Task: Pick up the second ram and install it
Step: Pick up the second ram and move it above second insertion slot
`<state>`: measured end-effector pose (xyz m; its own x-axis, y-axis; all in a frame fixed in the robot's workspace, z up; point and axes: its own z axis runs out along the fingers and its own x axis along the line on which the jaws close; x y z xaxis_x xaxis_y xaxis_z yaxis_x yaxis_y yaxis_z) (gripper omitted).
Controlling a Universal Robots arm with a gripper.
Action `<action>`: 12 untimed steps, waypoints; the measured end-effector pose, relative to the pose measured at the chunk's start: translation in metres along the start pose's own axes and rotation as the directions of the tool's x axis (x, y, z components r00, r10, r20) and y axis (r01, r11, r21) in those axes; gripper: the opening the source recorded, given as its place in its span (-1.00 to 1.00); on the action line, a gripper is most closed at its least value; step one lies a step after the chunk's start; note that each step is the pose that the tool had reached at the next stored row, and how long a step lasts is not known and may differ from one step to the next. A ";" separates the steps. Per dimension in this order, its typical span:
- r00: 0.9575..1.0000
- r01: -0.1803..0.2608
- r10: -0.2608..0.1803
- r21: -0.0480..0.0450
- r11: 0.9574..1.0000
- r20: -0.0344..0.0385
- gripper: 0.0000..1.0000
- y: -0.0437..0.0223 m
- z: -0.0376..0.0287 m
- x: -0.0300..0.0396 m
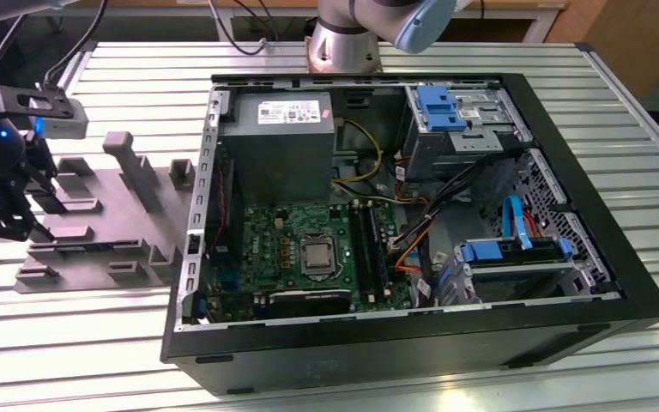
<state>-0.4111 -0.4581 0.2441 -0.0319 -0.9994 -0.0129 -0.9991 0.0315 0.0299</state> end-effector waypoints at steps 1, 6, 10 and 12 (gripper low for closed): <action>1.000 0.000 0.000 0.000 1.000 0.000 -0.05 -0.0001 0.0018 0.0001; 1.000 0.000 0.000 0.000 1.000 0.000 -0.05 -0.0002 0.0053 0.0001; 1.000 0.000 0.000 0.000 1.000 0.001 -0.05 -0.0002 0.0065 0.0001; 1.000 0.000 0.000 0.000 1.000 0.001 -0.05 -0.0002 0.0065 0.0001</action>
<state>-0.4111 -0.4581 0.2376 -0.0318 -0.9994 -0.0135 -0.9991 0.0314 0.0300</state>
